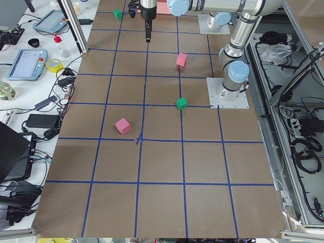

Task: Align button upright

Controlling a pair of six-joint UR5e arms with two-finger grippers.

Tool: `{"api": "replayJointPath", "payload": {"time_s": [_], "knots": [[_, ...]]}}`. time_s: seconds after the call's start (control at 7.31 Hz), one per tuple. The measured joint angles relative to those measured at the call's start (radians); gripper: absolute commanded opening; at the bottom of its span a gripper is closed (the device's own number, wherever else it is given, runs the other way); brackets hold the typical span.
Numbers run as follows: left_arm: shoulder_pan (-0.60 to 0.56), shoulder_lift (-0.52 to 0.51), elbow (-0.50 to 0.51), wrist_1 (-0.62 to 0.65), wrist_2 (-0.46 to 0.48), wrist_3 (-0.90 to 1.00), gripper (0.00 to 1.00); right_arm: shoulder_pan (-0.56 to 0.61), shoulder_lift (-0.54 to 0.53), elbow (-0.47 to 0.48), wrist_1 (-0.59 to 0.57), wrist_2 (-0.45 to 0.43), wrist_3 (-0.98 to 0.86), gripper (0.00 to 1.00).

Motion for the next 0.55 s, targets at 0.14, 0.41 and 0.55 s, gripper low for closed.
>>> {"api": "replayJointPath", "payload": {"time_s": [0.14,0.41,0.55], "knots": [[0.003,-0.008,0.007,-0.012,0.057,0.001,1.0,-0.001,0.0,0.0,0.0,-0.004,-0.002,1.0],[0.006,0.002,0.021,-0.018,0.136,0.001,1.0,0.001,0.0,0.0,-0.001,-0.002,-0.001,1.0],[0.005,0.01,0.035,-0.019,0.122,0.0,1.0,0.0,0.0,0.0,0.0,-0.005,-0.002,1.0]]}}
